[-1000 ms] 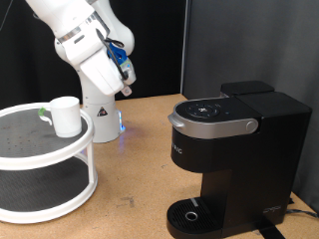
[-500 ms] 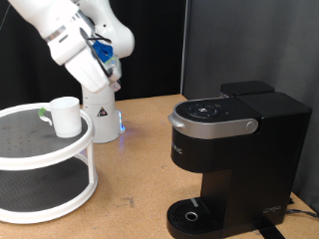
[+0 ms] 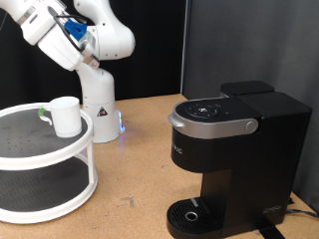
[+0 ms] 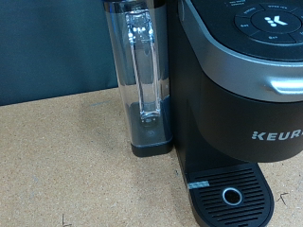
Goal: Make a cup of coffee with the keurig machine
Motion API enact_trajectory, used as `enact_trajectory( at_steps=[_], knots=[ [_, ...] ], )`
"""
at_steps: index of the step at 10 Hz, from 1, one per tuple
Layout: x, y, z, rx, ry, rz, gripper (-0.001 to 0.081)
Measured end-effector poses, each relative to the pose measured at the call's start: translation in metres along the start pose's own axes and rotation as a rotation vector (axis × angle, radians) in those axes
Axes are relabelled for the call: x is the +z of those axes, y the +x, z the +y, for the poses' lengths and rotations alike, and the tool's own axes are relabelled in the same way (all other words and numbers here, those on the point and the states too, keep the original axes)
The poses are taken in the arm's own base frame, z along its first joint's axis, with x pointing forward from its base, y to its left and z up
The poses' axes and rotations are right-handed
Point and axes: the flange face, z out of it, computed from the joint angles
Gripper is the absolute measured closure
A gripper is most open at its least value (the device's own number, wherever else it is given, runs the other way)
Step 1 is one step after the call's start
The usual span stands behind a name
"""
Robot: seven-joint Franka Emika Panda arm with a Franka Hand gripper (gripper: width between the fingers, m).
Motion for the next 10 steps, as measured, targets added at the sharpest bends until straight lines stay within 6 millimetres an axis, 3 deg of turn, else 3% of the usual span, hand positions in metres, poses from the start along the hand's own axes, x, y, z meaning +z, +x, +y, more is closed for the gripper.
enact_trajectory(
  at_steps=[3, 10],
  knots=[
    [0.0, -0.013, 0.0, -0.03, 0.037, -0.03, 0.0806],
    [-0.054, -0.098, 0.004, -0.089, 0.045, -0.079, 0.0806]
  ],
)
